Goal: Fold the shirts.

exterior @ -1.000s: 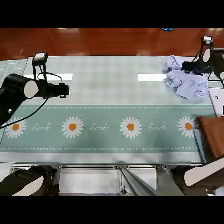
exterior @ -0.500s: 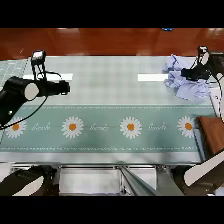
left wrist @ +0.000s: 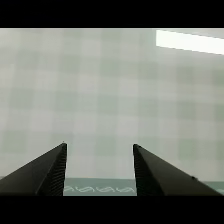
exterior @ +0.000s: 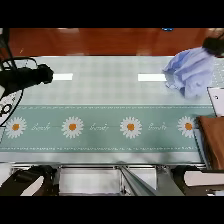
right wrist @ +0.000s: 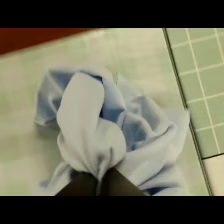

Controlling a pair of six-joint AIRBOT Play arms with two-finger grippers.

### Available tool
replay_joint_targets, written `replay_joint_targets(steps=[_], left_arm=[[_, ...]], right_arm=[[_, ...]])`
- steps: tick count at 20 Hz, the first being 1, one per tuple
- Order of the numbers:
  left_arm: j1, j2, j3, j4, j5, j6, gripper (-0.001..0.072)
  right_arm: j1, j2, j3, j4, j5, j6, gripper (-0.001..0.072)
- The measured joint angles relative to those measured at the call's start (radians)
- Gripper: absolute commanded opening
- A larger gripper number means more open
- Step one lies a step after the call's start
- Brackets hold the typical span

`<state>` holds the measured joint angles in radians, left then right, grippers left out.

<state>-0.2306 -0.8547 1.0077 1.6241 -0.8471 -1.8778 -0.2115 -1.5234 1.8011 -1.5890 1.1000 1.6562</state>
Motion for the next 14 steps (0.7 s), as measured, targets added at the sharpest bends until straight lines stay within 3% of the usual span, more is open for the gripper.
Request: replay_joint_targets(steps=[7, 14], left_arm=[[-0.191, 0.083, -0.036, -0.08, -0.147, 0.012, 0.0506], [-0.068, 0.092, -0.042, -0.048, -0.163, -0.008, 0.0506]], right_arm=[[0.109, 0.254, 0.087, 0.066, -0.082, -0.093, 0.0026], [0.296, 0.337, 0.247, 0.077, 0.016, -0.143, 0.0027]])
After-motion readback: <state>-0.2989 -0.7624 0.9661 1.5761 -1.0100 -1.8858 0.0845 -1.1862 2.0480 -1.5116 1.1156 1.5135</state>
